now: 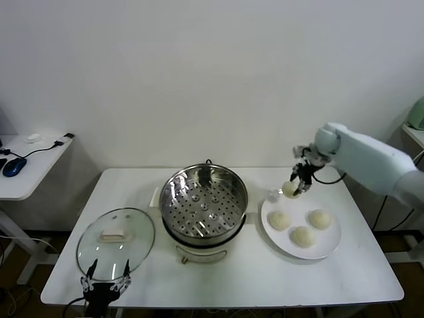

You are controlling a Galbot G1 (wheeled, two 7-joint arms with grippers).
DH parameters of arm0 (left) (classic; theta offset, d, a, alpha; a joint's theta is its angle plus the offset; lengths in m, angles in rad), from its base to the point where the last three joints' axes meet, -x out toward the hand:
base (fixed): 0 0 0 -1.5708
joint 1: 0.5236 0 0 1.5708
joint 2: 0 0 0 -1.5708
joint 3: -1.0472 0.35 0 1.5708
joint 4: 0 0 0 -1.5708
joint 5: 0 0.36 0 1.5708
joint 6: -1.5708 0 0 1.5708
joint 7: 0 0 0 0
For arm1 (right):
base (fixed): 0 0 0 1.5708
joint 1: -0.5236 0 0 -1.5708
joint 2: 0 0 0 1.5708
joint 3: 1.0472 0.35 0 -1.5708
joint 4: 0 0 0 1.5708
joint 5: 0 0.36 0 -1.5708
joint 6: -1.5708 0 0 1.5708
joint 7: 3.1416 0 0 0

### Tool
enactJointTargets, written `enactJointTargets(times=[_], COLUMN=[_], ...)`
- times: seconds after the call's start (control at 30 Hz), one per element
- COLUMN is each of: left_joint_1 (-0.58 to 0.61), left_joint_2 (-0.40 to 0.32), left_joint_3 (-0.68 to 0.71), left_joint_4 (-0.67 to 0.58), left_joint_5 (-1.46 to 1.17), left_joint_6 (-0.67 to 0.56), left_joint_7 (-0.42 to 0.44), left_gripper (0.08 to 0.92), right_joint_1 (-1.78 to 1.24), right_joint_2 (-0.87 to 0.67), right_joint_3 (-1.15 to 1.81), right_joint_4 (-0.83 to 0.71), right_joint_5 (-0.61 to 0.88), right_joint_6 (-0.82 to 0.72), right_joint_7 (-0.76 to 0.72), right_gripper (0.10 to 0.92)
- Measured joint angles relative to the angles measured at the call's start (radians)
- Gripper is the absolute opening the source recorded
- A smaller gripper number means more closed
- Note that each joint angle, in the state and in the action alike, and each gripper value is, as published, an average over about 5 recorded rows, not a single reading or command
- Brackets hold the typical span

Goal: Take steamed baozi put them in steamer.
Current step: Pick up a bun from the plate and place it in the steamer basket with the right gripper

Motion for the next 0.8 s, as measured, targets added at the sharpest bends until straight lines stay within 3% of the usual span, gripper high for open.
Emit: enactJointTargets(times=[0.37, 0.8], left_joint_1=[-0.004, -0.014], left_joint_2=[0.005, 0.008], left_joint_3=[-0.001, 0.002], left_joint_4=[-0.003, 0.002], left_joint_5=[-0.002, -0.006], left_joint_6=[0.001, 0.001], left_joint_7=[0.000, -0.002], left_gripper=[0.823, 0.823], right_joint_1=[0.218, 0.135], right_joint_2=[0.133, 0.292], right_joint_3=[-0.110, -0.088], right_joint_4=[0.258, 0.256], right_joint_5=[0.054, -0.237], right_joint_6=[0.206, 0.524], right_joint_7=[-0.003, 0.036], right_gripper=[0.605, 0.602])
